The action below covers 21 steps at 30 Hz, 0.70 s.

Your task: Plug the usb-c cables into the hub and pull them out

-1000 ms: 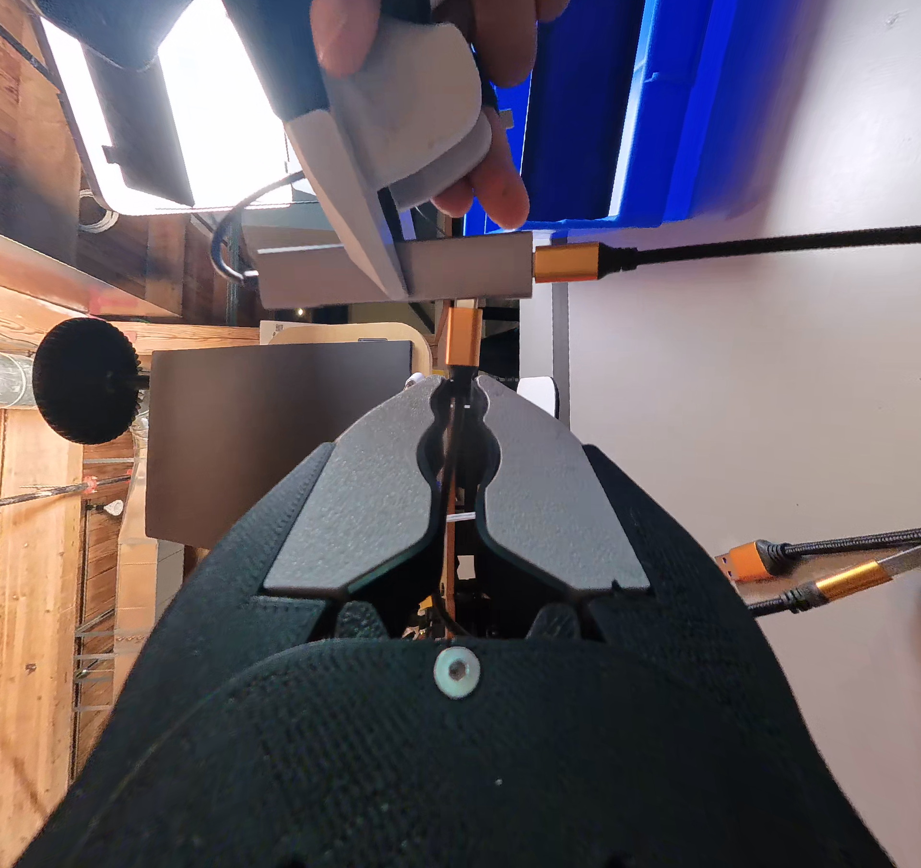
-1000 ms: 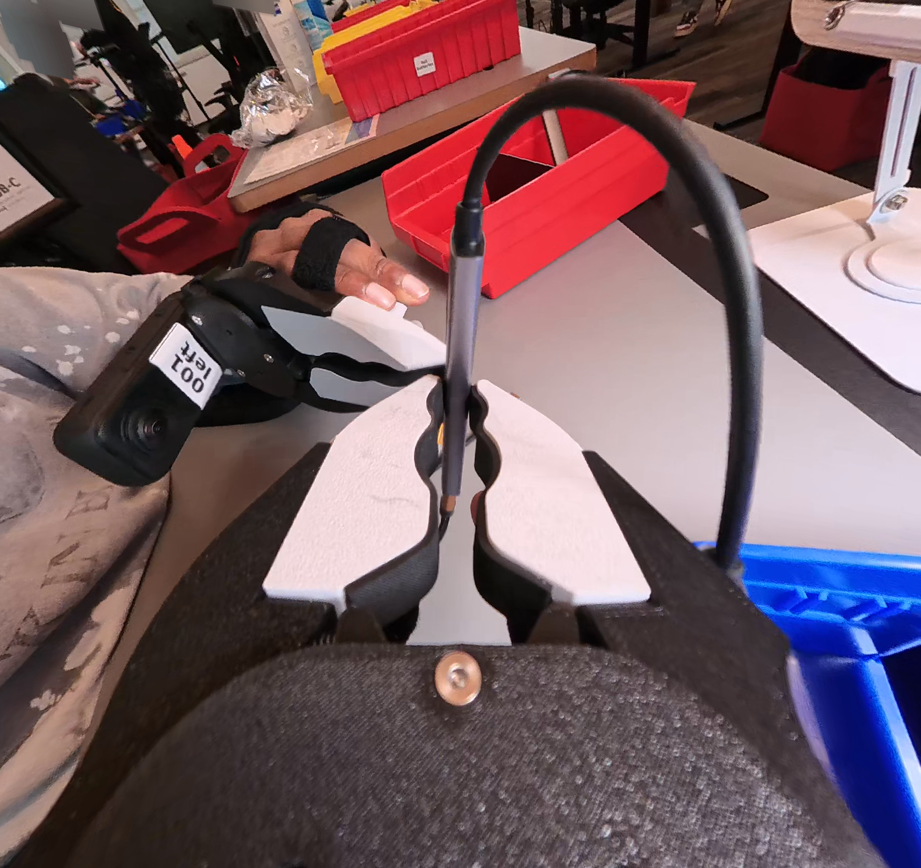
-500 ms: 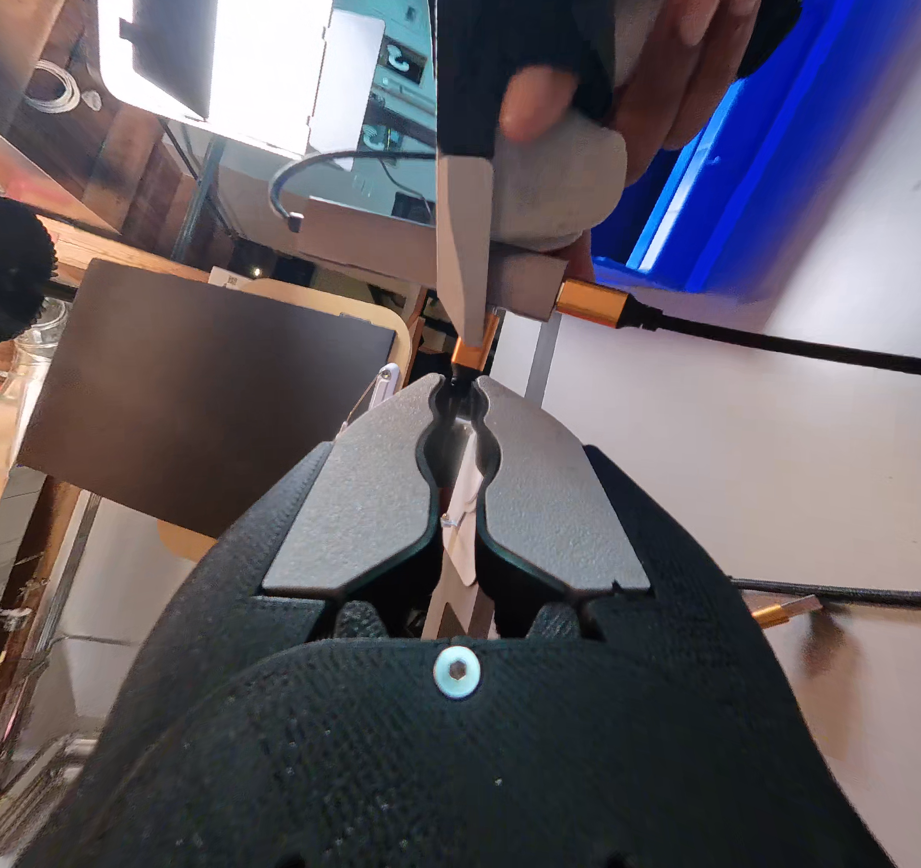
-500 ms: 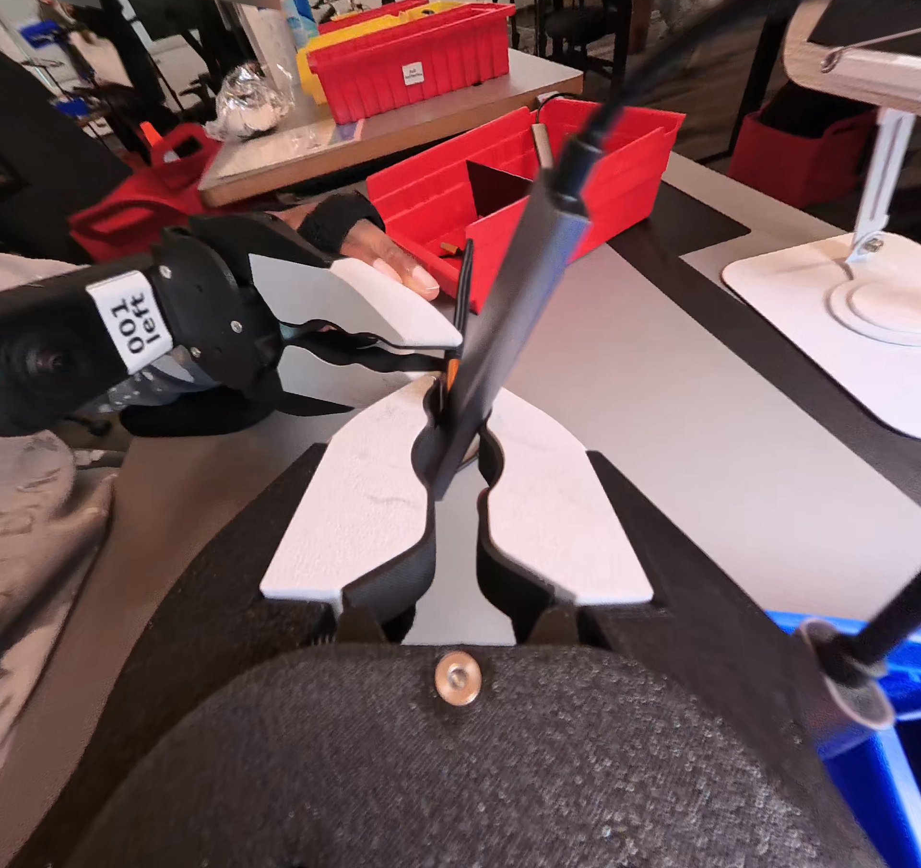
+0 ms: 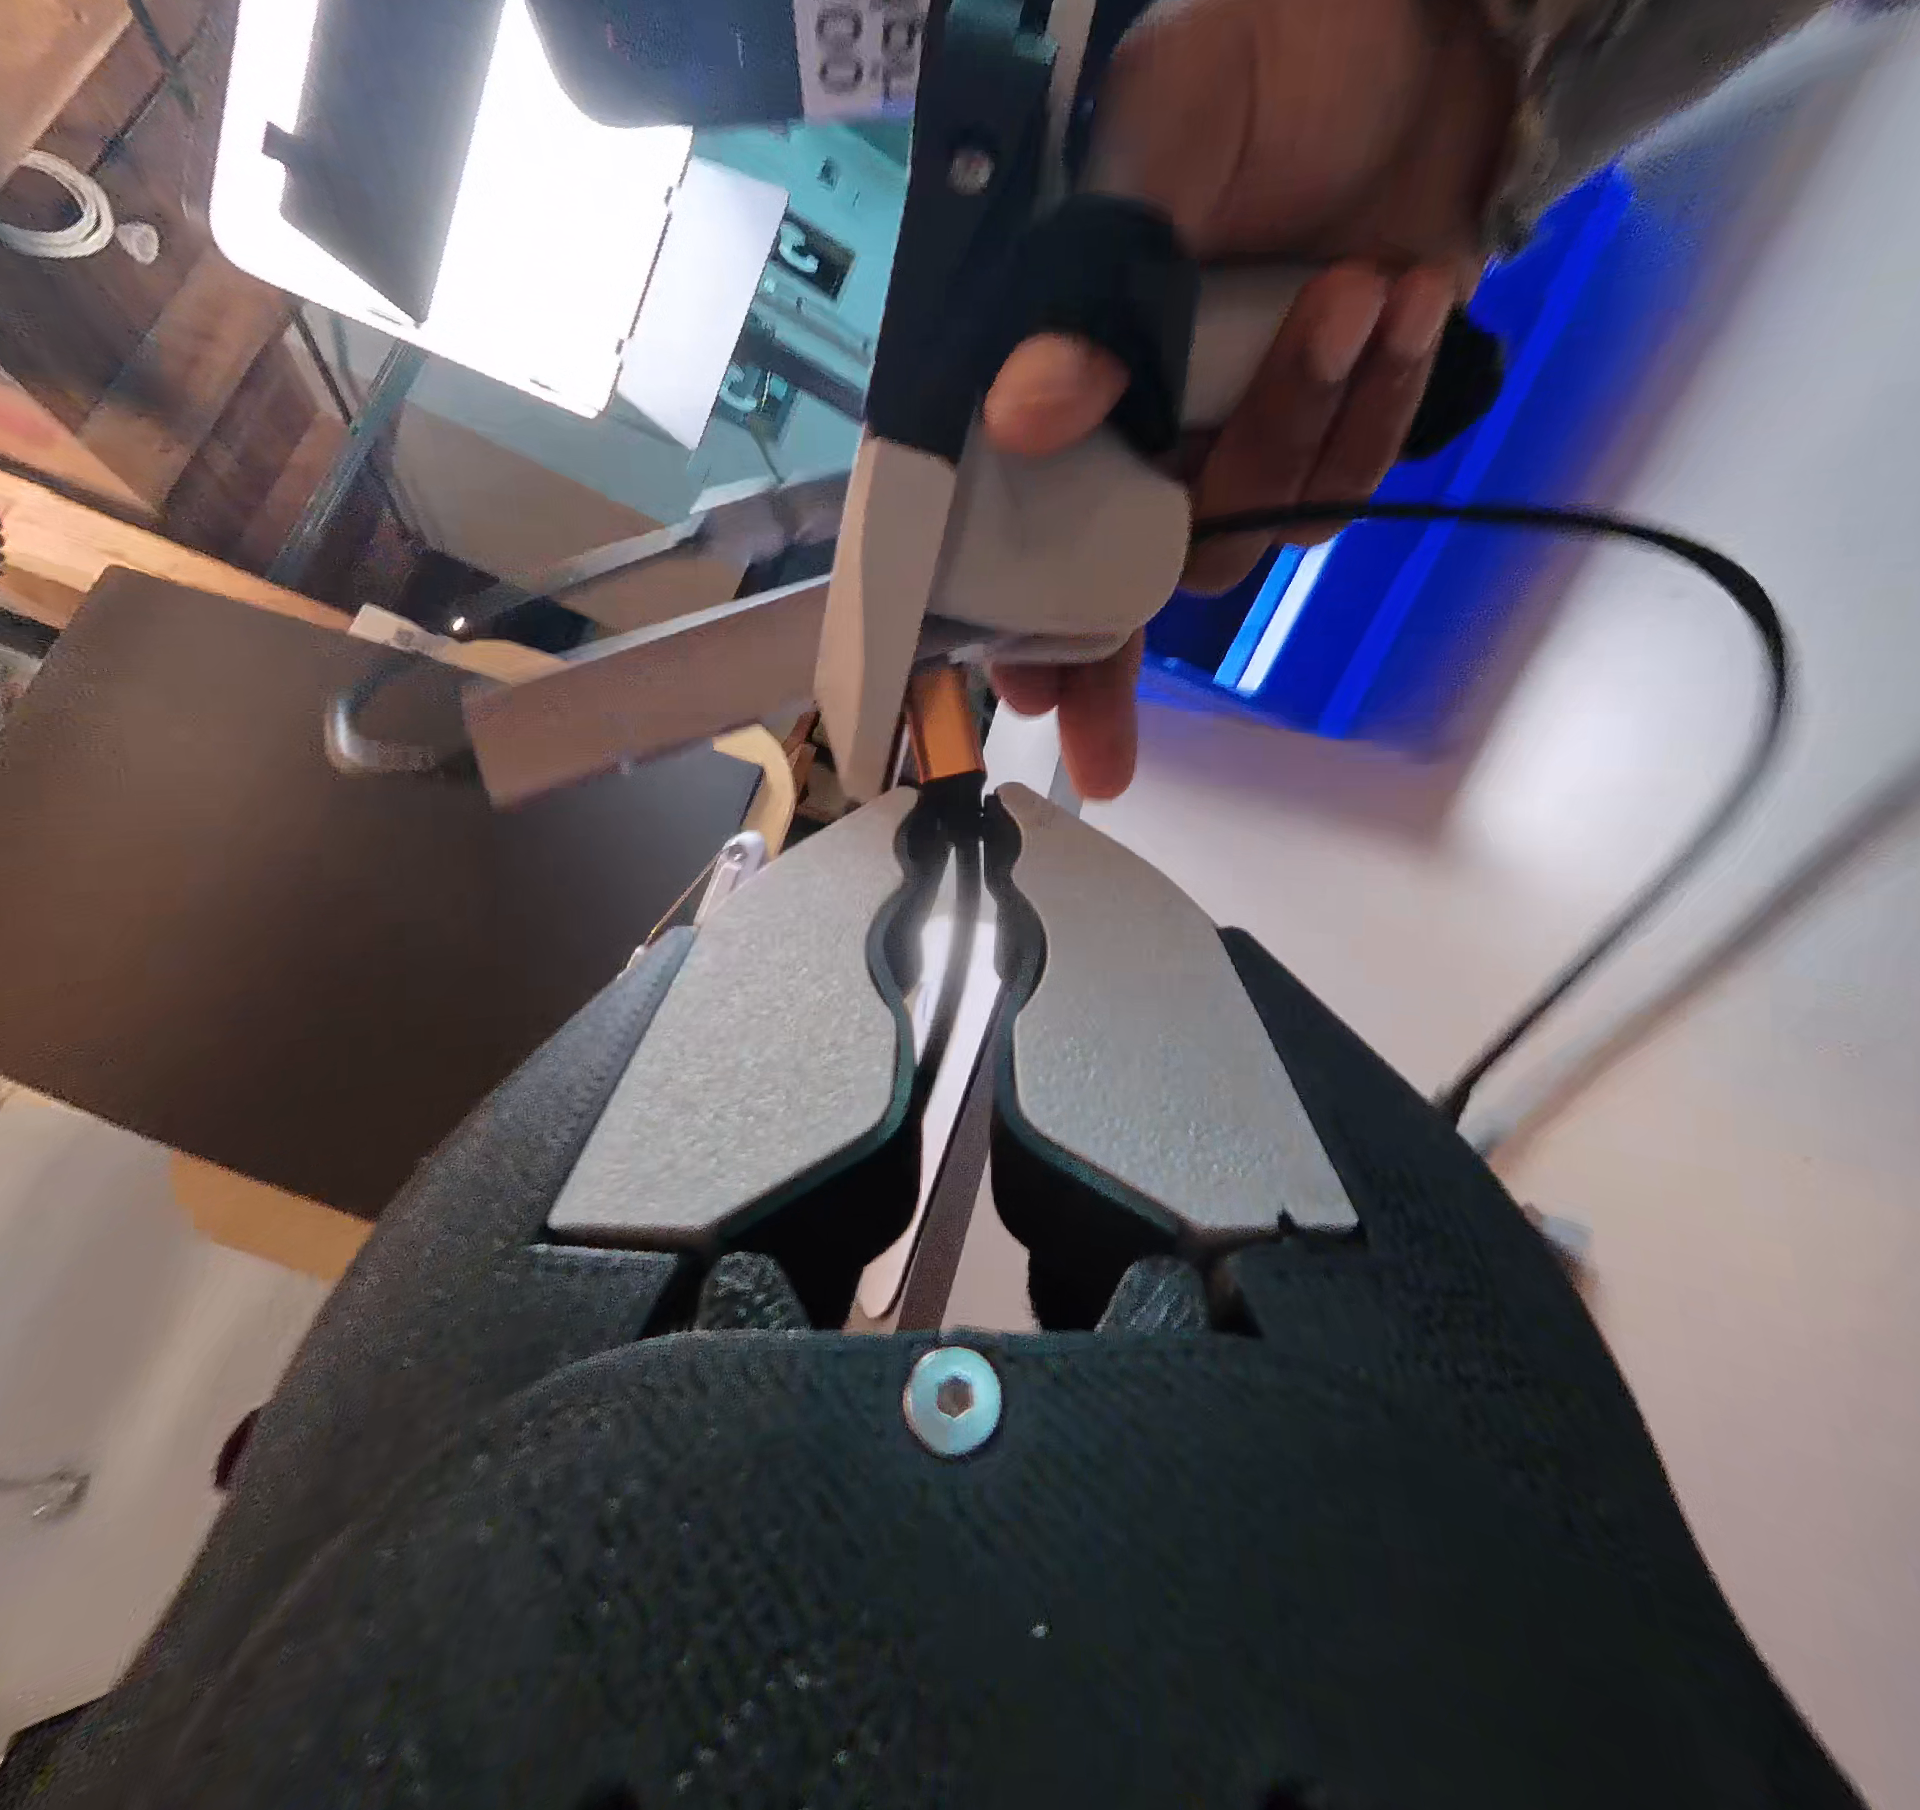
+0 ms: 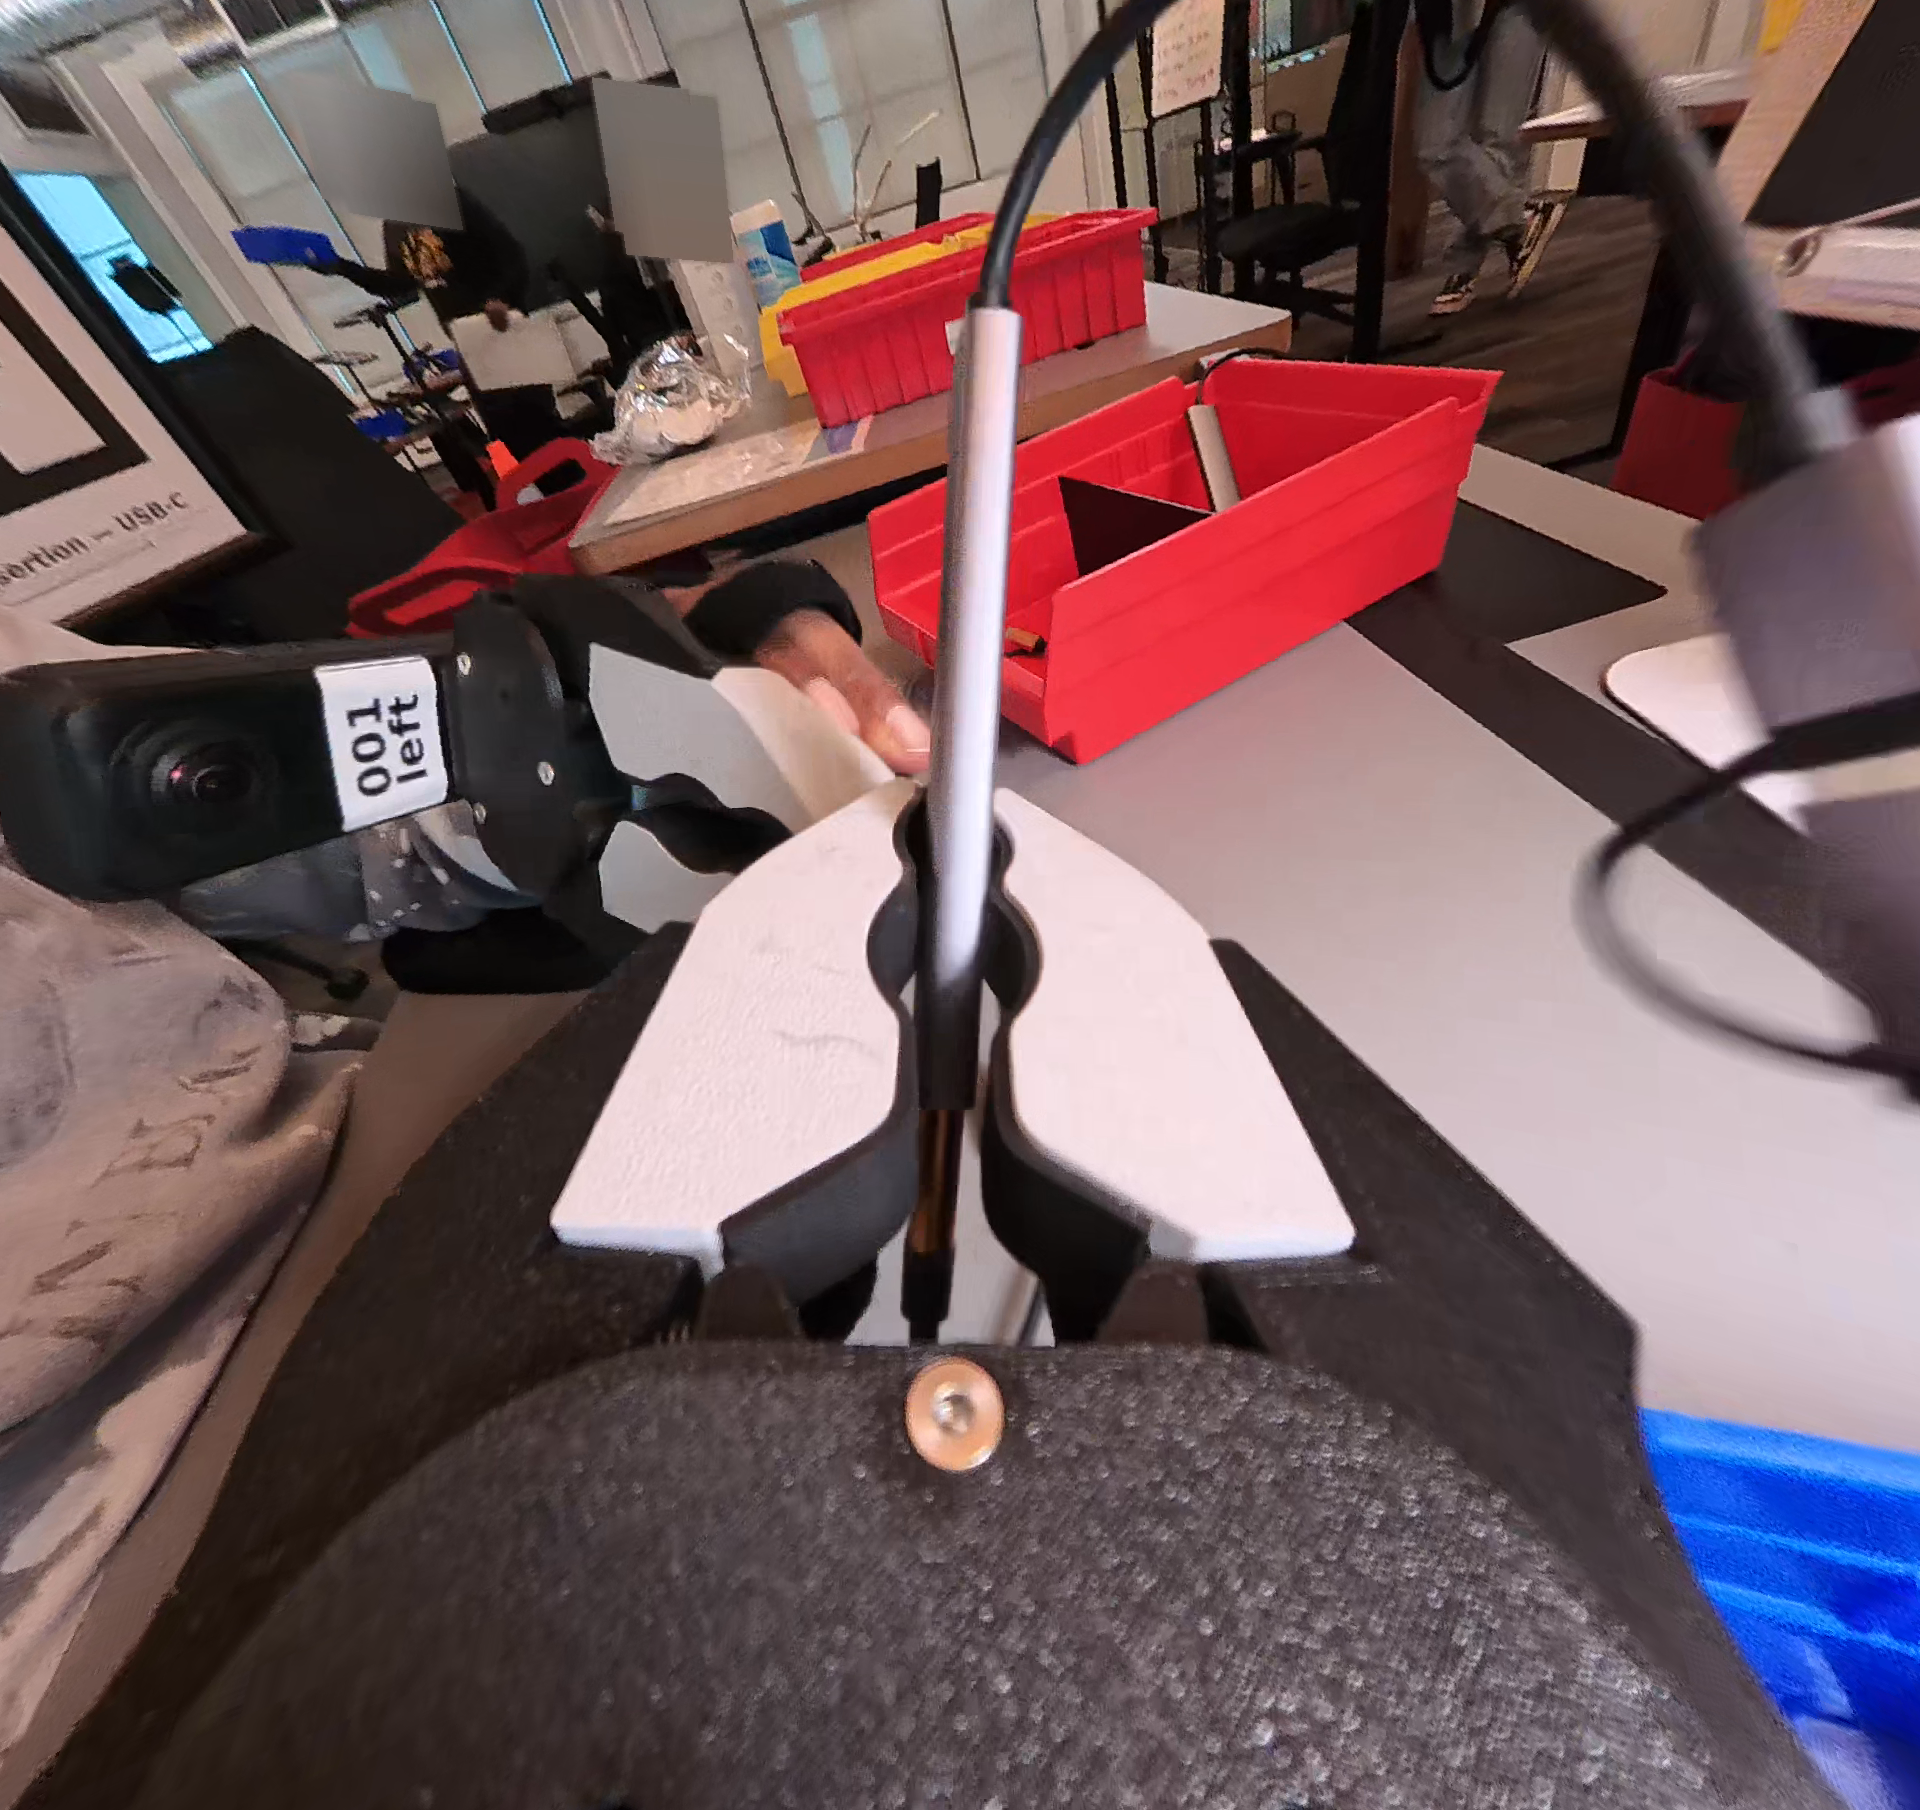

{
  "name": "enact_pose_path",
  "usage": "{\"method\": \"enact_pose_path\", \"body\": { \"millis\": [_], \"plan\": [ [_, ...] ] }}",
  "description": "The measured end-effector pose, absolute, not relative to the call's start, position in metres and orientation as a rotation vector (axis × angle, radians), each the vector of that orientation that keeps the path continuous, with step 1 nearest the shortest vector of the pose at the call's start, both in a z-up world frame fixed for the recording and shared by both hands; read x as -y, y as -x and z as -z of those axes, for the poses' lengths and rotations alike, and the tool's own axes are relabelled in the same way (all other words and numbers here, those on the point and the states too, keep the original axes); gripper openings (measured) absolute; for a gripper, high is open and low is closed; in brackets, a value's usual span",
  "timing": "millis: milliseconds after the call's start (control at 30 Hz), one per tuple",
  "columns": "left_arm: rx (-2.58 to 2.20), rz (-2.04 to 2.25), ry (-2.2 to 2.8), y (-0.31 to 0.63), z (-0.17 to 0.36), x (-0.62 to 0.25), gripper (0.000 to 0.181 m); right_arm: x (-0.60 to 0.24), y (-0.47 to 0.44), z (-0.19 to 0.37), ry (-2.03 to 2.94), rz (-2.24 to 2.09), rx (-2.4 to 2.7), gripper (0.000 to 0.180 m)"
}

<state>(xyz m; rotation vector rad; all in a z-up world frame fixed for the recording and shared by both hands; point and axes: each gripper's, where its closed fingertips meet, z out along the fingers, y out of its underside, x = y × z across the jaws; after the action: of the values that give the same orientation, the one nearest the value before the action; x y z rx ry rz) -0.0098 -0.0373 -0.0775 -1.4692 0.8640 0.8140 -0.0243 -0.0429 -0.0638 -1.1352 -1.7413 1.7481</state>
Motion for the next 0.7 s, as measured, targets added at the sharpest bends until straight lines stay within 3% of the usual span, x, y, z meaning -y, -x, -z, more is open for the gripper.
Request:
{"method": "enact_pose_path", "body": {
  "millis": [33, 200, 400, 500, 700],
  "plan": [
    [-0.859, -0.808, 1.465, 0.01, 0.075, 0.037, 0.008, 0.043, 0.023, 0.06, 1.118, -1.753, 1.741, 0.008],
    [-0.809, -0.428, 1.626, 0.006, 0.07, 0.042, 0.014, 0.045, 0.016, 0.056, 1.083, -1.767, 1.771, 0.008],
    [-0.526, 0.45, 1.861, -0.004, 0.075, 0.056, 0.029, 0.054, 0.015, 0.051, 1.029, -1.855, 1.752, 0.008],
    [-0.455, 0.566, 1.854, -0.004, 0.074, 0.054, 0.008, 0.062, 0.018, 0.052, 1.01, -1.851, 1.759, 0.008],
    [-0.459, 0.638, 1.853, -0.003, 0.079, 0.055, 0.008, 0.059, 0.021, 0.061, 1.054, -1.686, 1.828, 0.012]
  ]
}}
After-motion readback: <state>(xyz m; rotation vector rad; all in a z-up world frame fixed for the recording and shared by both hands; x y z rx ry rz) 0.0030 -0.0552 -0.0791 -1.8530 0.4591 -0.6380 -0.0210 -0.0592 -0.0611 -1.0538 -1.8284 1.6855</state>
